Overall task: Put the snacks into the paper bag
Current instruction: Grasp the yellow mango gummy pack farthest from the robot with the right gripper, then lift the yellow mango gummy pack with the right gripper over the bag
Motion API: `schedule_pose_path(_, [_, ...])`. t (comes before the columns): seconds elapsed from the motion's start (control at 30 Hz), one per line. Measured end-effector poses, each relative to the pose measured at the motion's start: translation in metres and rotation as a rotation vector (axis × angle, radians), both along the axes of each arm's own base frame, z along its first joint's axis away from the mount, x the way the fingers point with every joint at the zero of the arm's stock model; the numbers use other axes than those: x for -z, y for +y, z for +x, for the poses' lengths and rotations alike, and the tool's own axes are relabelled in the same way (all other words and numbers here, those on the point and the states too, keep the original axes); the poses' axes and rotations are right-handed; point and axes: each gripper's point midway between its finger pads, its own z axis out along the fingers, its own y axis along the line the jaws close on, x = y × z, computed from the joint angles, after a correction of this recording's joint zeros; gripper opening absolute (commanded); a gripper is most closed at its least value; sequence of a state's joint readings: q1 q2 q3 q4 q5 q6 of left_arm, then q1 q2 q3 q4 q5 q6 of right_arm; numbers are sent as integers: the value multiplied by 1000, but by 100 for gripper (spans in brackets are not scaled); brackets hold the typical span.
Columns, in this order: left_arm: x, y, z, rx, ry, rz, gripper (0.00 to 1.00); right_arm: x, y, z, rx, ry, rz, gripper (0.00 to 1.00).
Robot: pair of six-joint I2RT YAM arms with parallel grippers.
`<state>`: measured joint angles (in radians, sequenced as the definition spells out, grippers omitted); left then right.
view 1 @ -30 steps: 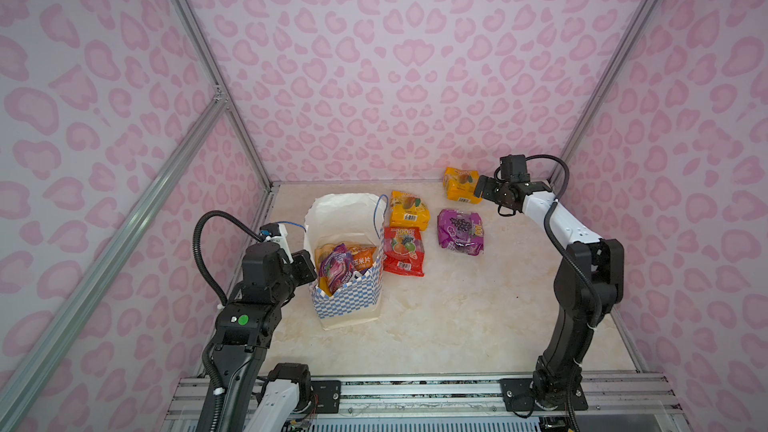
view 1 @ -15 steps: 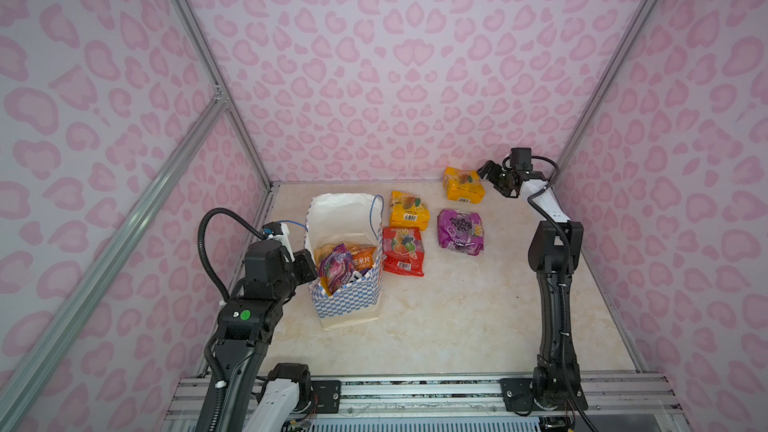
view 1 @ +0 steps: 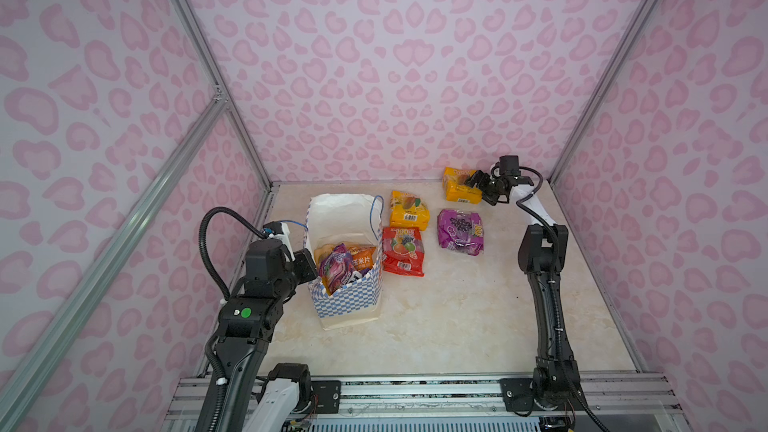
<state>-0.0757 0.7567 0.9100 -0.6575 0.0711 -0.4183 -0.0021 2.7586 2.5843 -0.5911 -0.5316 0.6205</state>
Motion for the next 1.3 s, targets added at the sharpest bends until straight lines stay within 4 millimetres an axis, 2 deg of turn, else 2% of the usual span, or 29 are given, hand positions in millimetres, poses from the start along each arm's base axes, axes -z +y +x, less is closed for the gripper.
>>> schedule_pose_path(0.1, [0,0,0,0,2,0,6,4,6,-1,-18,2,11,73])
schedule_pose_path(0.3, [0,0,0,-2,2,0,6,6,14,-1,-48,-2,32,32])
schedule_pose_path(0.4, [0,0,0,-2,2,0,6,-1,22,-6,-75,-11,35,11])
schedule_pose_path(0.5, [0,0,0,-2,1,0,6,-16,24,-15,-85,-21,29,0])
schedule_pose_path(0.77, [-2,1,-1,-2,-8,-1,6,-11,14,-79,-22,21,86,0])
schedule_pose_path(0.87, [-2,0,-1,-1,-9,-1,6,-16,10,-98,8,6,93,0])
schedule_pose_path(1.03, [-2,0,-1,1,-9,-3,6,-16,19,-132,36,8,100,0])
schedule_pose_path(1.17, [-3,0,-1,1,-10,-3,6,-31,38,-158,28,4,105,0])
schedule_pose_path(1.23, [-3,0,-1,1,-11,-3,6,-49,45,-163,29,-12,101,0])
schedule_pose_path(1.3, [-3,0,-1,1,-11,-3,6,-76,49,-167,27,-45,78,0])
